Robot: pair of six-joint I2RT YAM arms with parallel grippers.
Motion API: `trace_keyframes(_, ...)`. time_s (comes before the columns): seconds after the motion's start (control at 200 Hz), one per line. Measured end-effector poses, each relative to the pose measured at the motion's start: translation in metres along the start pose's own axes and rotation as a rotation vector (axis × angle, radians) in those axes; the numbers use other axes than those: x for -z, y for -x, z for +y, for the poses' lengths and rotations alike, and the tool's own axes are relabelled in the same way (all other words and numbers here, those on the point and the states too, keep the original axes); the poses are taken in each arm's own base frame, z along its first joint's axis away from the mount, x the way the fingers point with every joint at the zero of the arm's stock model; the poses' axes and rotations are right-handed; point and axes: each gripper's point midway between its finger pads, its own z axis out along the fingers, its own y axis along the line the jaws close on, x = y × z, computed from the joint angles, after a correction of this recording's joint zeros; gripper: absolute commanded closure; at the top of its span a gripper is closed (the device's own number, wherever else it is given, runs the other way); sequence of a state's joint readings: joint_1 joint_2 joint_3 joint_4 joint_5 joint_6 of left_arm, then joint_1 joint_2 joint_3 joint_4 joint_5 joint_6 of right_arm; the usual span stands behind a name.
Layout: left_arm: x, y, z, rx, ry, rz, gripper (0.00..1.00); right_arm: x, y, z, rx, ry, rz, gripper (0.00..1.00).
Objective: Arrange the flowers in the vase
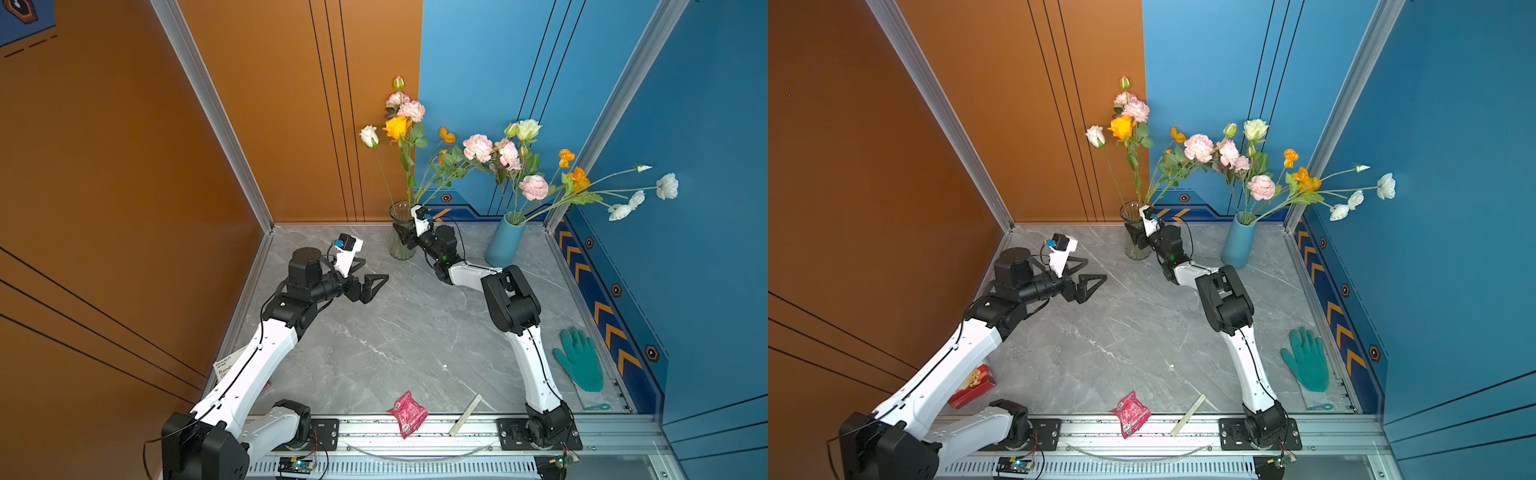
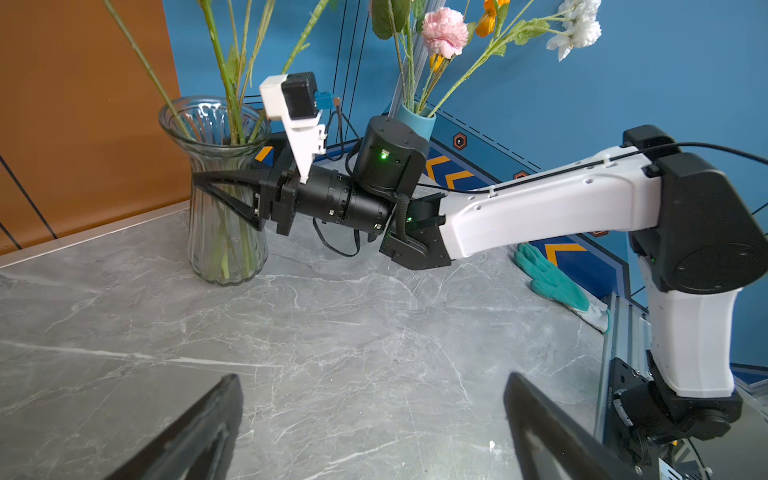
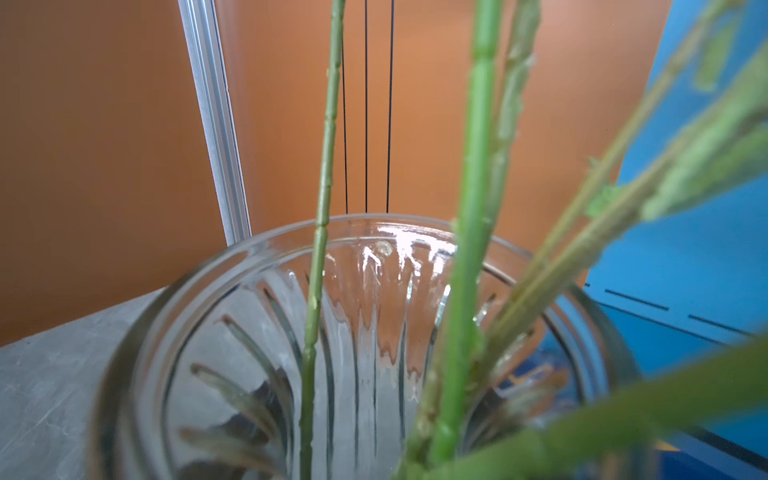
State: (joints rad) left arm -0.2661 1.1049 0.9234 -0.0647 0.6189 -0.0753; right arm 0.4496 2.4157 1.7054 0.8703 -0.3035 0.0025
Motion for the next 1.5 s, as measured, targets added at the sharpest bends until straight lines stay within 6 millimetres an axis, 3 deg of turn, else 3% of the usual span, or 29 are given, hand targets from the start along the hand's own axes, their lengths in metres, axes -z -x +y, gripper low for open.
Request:
trace_keyframes(0.27,0.002,0.002,0.000,0.003,-0.013,-0.006,0.02,-0.001,-0.005,0.000,0.007,0.000,0.014,0.49)
trace_keyframes(0.666,0.002,0.002,-0.001,0.004,-0.022,-0.009,0.02,0.006,0.000,-0.004,0.030,-0.024,-0.006,0.11)
trace_keyframes(0.831,0.002,0.002,-0.001,0.012,-0.025,-0.009,0.02,0.013,0.016,-0.004,0.039,-0.030,-0.025,0.00)
trace_keyframes(0.926,0.003,0.003,0.000,0.019,-0.024,-0.012,0.02,0.024,0.022,-0.002,0.038,-0.035,-0.019,0.00)
trace_keyframes(1.086,0.007,0.009,0.010,0.031,0.000,-0.038,0.02,0.061,0.024,0.007,0.029,-0.047,0.014,0.00)
trace_keyframes(1.206,0.014,0.010,0.021,0.049,0.034,-0.059,0.02,0.102,0.022,0.020,0.014,-0.049,0.055,0.00)
trace_keyframes(1.502,0.045,0.010,0.061,0.080,0.254,-0.135,0.02,0.217,0.022,0.088,-0.027,-0.008,0.135,0.00)
